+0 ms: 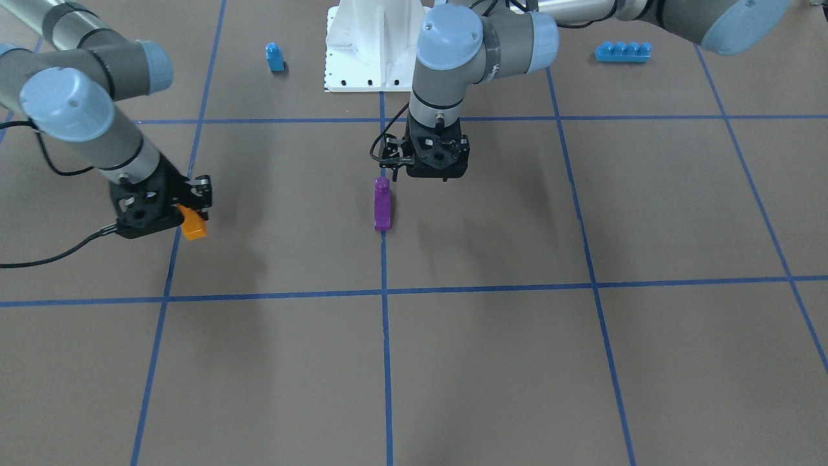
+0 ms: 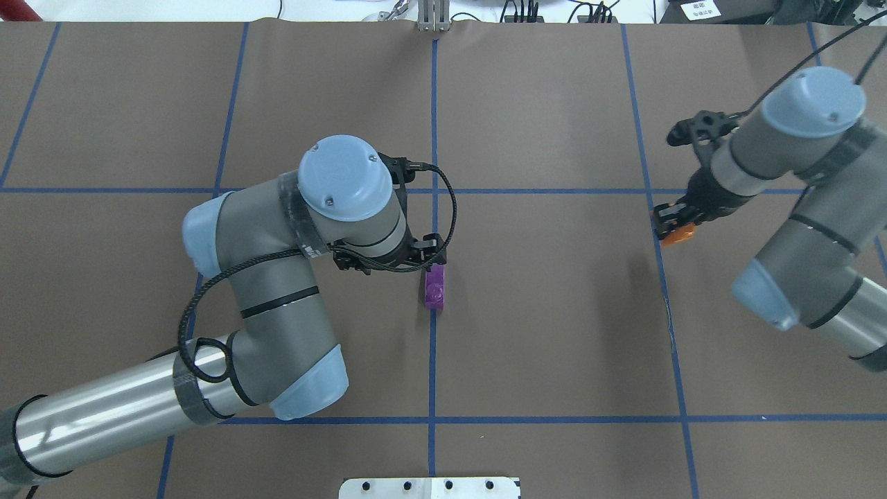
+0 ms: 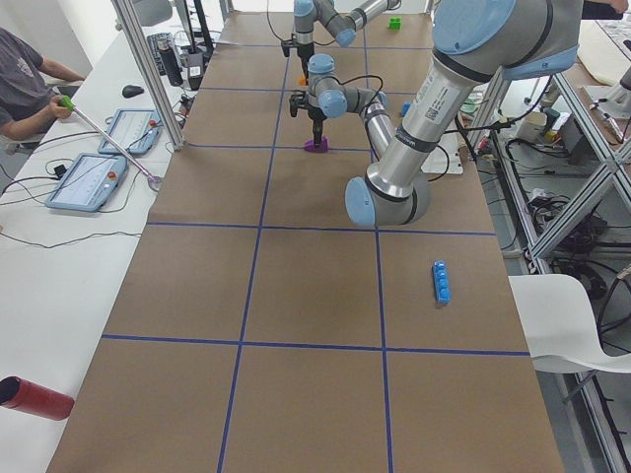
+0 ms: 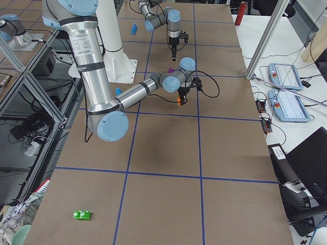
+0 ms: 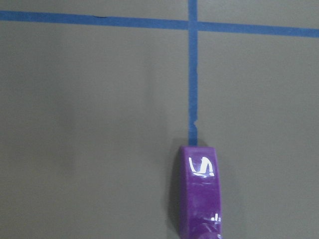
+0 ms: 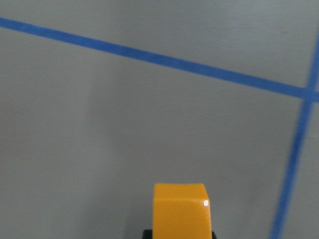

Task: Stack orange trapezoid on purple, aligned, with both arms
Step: 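Release the purple block and withdraw left gripper while right carries orange over it, then lower the orange block onto the purple block with the right gripper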

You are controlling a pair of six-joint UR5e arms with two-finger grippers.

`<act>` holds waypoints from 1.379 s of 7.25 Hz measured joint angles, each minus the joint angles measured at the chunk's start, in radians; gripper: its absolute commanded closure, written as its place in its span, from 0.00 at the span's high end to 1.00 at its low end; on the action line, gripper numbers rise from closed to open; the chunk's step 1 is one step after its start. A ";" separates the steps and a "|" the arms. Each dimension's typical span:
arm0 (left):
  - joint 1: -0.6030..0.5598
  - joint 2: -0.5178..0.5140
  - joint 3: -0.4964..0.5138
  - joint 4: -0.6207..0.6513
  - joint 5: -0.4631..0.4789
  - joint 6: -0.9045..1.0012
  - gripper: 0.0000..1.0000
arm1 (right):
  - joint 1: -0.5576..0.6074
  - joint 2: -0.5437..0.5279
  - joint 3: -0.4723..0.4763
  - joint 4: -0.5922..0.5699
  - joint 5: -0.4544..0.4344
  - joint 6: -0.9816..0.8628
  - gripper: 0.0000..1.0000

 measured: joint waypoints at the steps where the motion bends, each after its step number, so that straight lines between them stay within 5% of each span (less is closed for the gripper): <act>1: -0.018 0.051 -0.039 0.003 -0.003 0.057 0.99 | -0.086 0.073 0.001 -0.004 -0.049 0.122 0.00; 5: -0.150 0.306 -0.197 0.006 -0.113 0.255 0.99 | -0.244 0.400 -0.138 -0.121 -0.162 0.384 0.00; 10: -0.177 0.376 -0.231 0.004 -0.130 0.278 0.99 | -0.267 0.472 -0.214 -0.177 -0.172 0.397 0.00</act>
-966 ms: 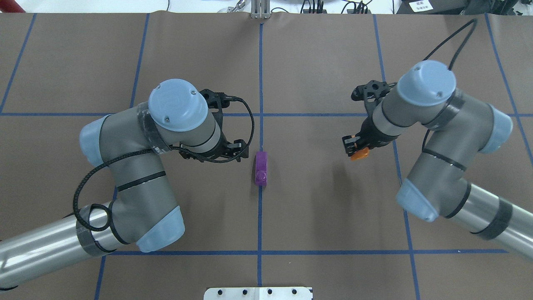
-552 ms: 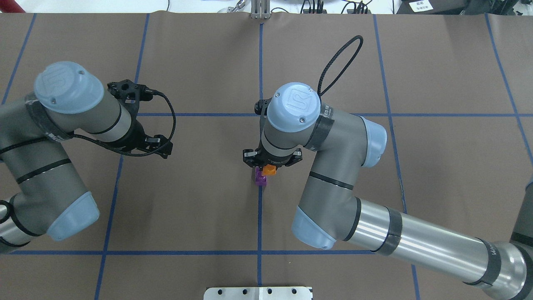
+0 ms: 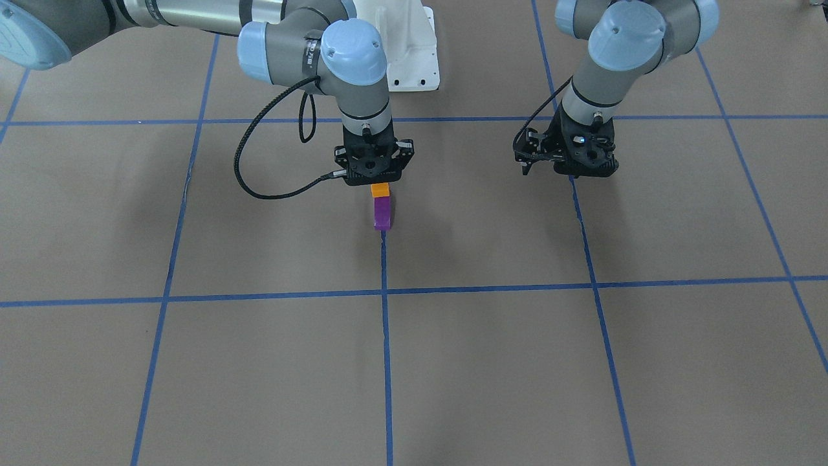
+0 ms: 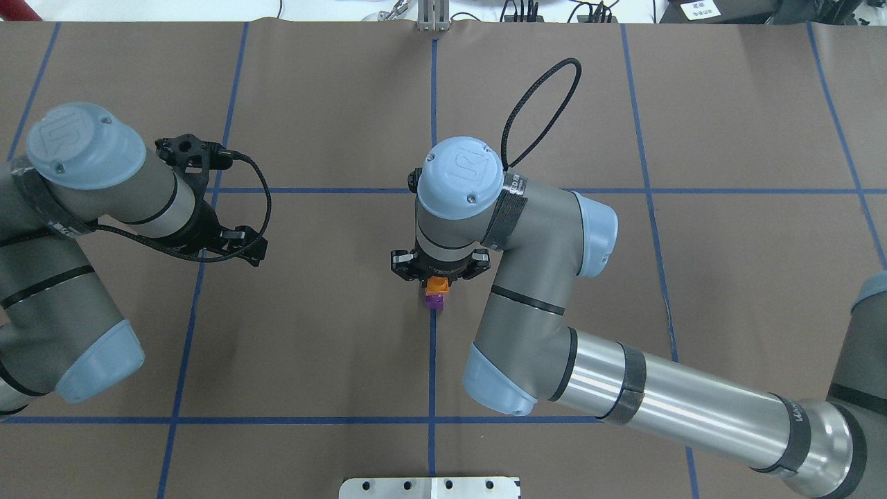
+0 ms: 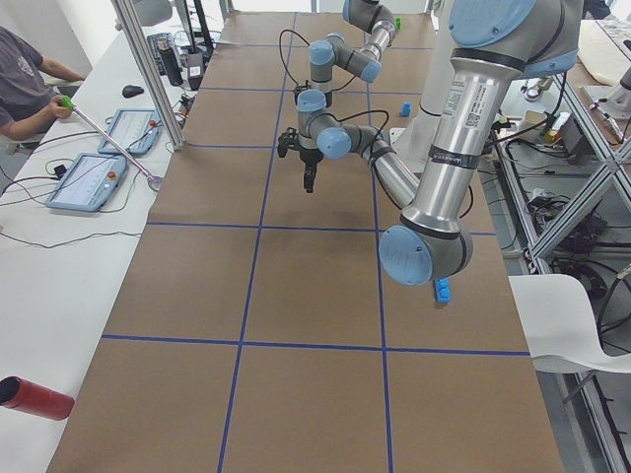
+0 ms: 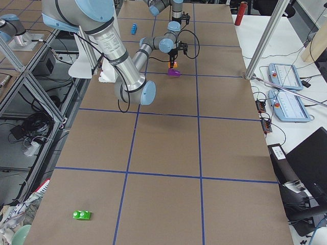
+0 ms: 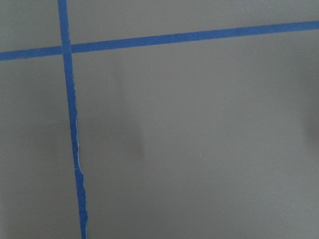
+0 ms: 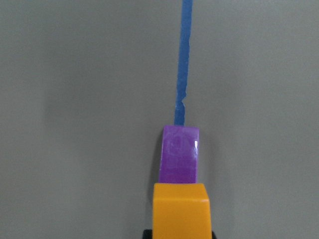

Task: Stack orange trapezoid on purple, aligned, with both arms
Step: 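Lower the orange block onto the purple block with the right gripper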

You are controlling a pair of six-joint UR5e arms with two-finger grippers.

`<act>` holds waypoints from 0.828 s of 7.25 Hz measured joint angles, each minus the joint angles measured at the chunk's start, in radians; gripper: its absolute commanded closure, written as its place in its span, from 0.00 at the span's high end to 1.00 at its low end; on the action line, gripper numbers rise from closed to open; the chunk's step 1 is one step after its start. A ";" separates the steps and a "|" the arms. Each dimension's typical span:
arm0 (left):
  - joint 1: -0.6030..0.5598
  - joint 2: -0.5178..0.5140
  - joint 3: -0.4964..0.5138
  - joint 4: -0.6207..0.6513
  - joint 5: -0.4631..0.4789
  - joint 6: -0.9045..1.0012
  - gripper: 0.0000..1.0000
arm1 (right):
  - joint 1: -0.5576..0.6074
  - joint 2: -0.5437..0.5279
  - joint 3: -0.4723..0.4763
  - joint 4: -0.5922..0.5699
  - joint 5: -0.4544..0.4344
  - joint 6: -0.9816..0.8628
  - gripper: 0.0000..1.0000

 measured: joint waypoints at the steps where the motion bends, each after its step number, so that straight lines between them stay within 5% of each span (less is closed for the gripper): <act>1: 0.000 0.000 0.000 0.000 0.001 -0.002 0.99 | -0.001 0.001 -0.007 0.000 0.000 -0.002 0.00; 6: 0.000 0.002 0.000 0.000 0.005 -0.008 0.99 | -0.011 0.005 -0.020 0.002 -0.015 -0.013 0.00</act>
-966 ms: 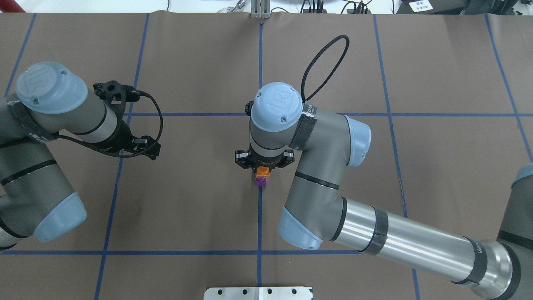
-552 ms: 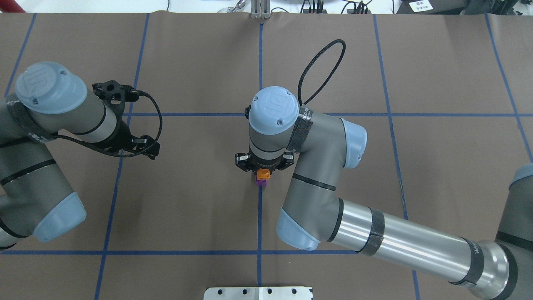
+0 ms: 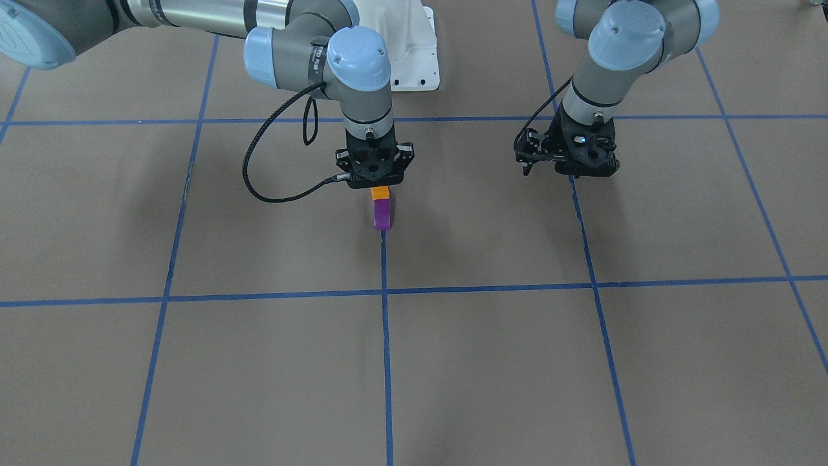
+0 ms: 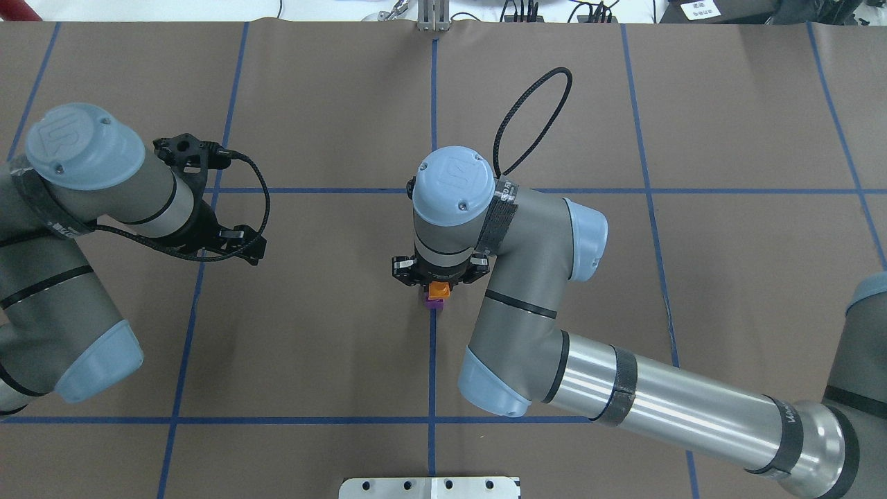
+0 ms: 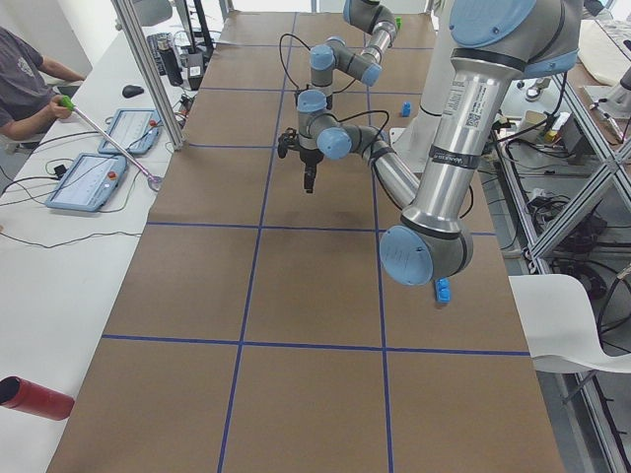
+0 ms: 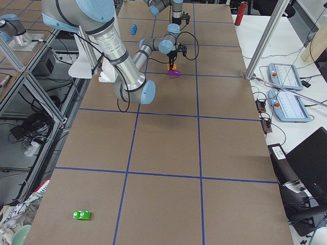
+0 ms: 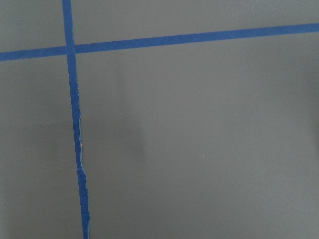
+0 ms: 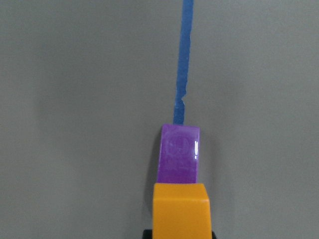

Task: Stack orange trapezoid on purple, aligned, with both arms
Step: 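Lower the orange block onto the purple block with the right gripper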

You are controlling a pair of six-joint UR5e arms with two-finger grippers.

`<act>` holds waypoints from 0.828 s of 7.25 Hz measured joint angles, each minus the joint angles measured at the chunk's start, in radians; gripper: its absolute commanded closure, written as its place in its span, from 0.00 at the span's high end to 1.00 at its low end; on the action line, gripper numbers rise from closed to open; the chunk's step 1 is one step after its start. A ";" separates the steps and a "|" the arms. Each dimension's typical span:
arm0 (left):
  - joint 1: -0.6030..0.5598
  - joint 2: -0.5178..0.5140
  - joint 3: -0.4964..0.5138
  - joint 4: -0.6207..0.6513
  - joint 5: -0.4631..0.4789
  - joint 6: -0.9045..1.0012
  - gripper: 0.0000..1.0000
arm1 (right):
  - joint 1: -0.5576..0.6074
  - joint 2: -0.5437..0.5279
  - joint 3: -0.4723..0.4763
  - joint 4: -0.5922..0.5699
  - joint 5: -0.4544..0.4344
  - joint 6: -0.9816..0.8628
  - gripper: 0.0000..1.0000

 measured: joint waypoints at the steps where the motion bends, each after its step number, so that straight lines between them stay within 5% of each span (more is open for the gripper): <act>1: 0.000 0.000 -0.001 0.000 0.000 -0.001 0.99 | -0.002 0.000 -0.001 0.001 -0.004 0.000 0.00; 6: 0.000 0.007 -0.003 0.000 0.001 -0.002 0.99 | -0.005 0.009 -0.024 0.006 -0.010 -0.002 0.00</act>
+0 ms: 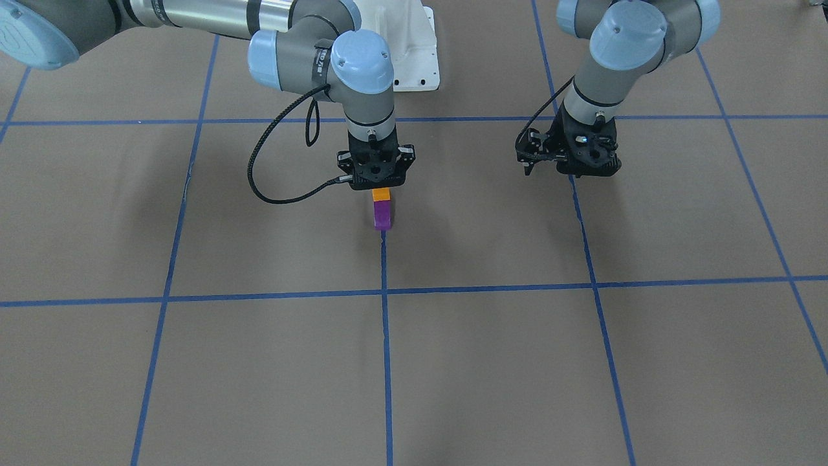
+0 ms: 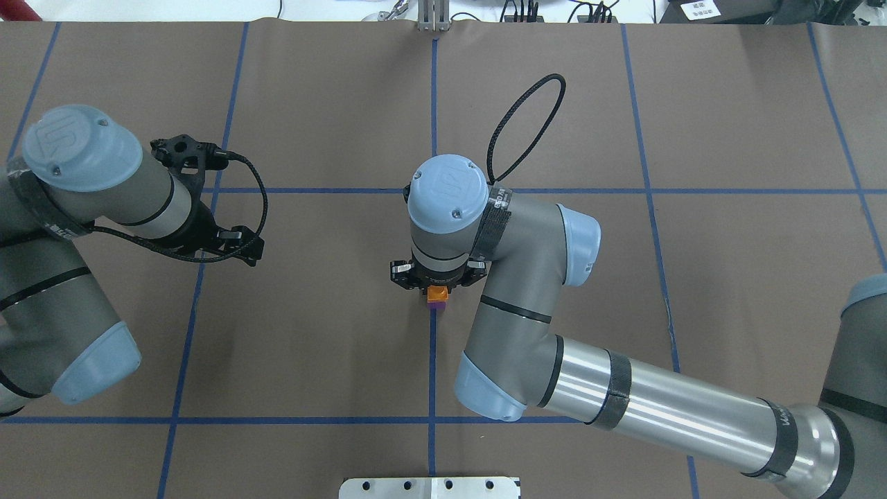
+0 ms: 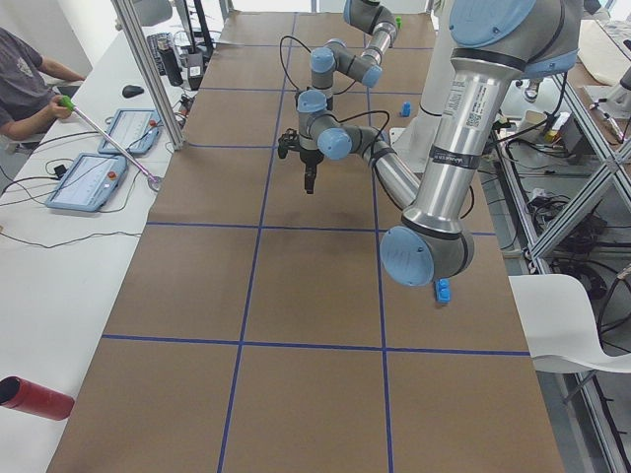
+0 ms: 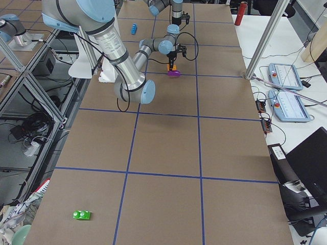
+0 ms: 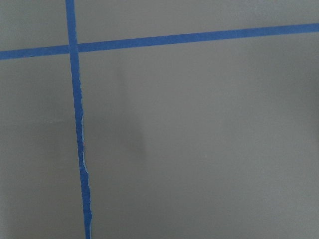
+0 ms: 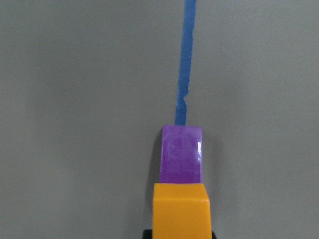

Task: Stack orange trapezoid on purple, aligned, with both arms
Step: 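Lower the orange block onto the purple block with the right gripper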

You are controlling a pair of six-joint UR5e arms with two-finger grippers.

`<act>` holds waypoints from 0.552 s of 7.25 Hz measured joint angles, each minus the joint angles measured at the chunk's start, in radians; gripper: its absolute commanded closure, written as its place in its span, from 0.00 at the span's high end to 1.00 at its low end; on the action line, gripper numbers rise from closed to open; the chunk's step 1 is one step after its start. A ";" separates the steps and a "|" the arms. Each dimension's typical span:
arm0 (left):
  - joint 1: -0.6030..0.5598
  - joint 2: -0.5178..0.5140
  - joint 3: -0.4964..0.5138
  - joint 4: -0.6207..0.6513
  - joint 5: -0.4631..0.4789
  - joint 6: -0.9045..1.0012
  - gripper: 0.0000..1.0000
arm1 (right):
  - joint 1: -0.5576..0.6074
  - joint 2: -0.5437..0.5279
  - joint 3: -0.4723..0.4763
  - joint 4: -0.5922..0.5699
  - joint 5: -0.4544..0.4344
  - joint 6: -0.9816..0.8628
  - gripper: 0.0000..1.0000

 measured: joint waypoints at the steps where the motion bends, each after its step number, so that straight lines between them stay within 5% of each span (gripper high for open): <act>1: 0.000 0.001 0.000 0.000 0.000 0.000 0.99 | 0.000 0.009 -0.014 0.000 -0.001 -0.002 0.00; 4: 0.000 0.001 0.002 0.000 0.001 0.001 0.99 | -0.001 0.018 -0.034 0.000 -0.002 -0.011 0.00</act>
